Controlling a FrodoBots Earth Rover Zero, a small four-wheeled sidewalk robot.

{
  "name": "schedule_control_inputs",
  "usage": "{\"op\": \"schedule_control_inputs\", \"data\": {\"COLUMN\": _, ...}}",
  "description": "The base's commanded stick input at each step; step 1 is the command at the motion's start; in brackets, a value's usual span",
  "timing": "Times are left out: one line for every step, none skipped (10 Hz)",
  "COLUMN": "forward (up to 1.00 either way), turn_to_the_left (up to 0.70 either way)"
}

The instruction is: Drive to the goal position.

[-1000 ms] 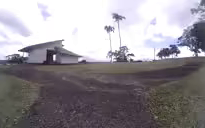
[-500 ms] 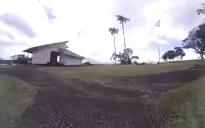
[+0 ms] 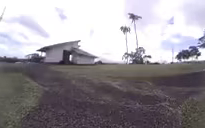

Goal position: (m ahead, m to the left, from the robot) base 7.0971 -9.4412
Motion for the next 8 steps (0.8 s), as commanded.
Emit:
{"op": "schedule_control_inputs", "data": {"forward": 0.50, "turn_to_the_left": 0.50}}
{"op": "schedule_control_inputs", "data": {"forward": 0.50, "turn_to_the_left": 0.50}}
{"op": "schedule_control_inputs", "data": {"forward": 0.50, "turn_to_the_left": 0.50}}
{"op": "schedule_control_inputs", "data": {"forward": 0.50, "turn_to_the_left": 0.46}}
{"op": "schedule_control_inputs", "data": {"forward": 0.50, "turn_to_the_left": 0.29}}
{"op": "schedule_control_inputs", "data": {"forward": 0.50, "turn_to_the_left": 0.12}}
{"op": "schedule_control_inputs", "data": {"forward": 0.50, "turn_to_the_left": 0.00}}
{"op": "schedule_control_inputs", "data": {"forward": 0.50, "turn_to_the_left": 0.00}}
